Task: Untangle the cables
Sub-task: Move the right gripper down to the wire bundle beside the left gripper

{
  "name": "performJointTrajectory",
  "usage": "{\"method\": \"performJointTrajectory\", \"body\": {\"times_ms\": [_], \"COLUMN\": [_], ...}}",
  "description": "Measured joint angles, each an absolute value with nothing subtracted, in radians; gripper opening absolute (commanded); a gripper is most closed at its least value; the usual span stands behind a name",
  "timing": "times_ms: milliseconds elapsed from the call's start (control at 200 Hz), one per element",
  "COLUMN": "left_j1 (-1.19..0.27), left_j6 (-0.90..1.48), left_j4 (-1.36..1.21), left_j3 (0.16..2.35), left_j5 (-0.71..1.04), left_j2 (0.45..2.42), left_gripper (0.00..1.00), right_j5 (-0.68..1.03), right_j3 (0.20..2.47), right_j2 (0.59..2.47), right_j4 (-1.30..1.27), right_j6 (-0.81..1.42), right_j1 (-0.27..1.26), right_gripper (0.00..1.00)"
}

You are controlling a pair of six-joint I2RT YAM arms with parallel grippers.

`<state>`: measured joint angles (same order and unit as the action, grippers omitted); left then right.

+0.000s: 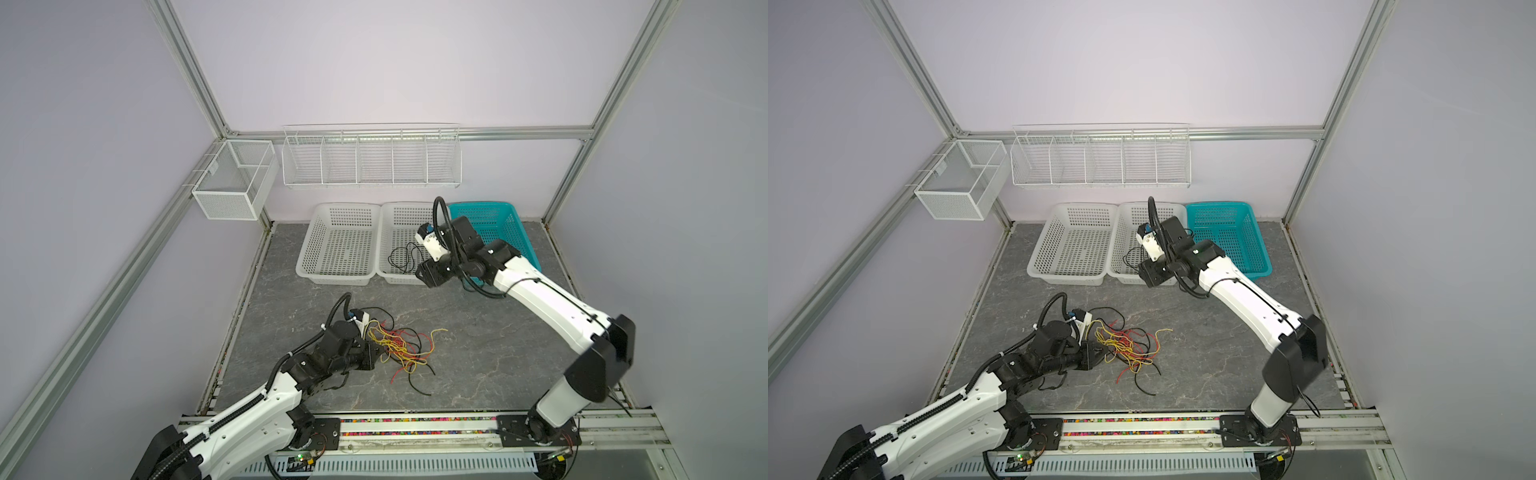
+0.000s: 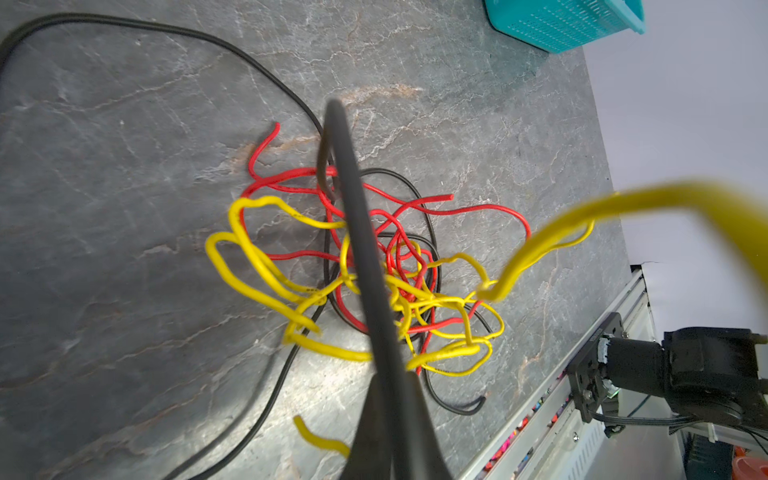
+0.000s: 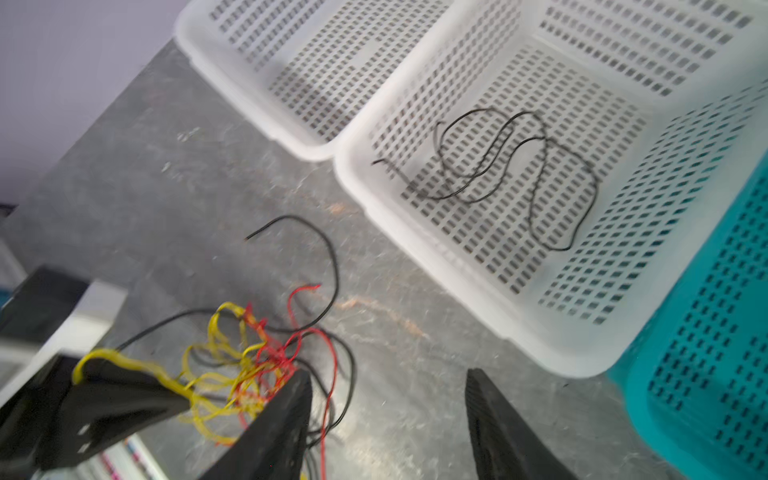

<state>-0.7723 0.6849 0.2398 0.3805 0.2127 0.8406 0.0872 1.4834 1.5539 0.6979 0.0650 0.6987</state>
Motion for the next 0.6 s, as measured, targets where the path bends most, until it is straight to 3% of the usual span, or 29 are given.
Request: {"method": "performJointTrajectory", "body": {"times_ms": [140, 260, 600], "left_j1": [-0.772, -0.773, -0.800], "left_j6": [0.702, 0.715, 0.733], "left_j4": [0.216, 0.186, 0.181], "left_j3": [0.384, 0.389, 0.429], "left_j5": [0.256, 0.308, 0.359], "left_j2": [0.846, 0.870, 0.879], "left_gripper": [0.00, 0.00, 0.00], "right_j5": [0.195, 0.222, 0.198], "right_j3": [1.176, 1.011, 0.969], "right_j2": [1.350, 1.299, 1.396], "right_j4": [0.550, 0.429, 0.211], "right_j6": [0.135, 0.196, 0.224], "right_j1": [0.762, 0.803, 0.956], "right_gripper": [0.61, 0.60, 0.58]}}
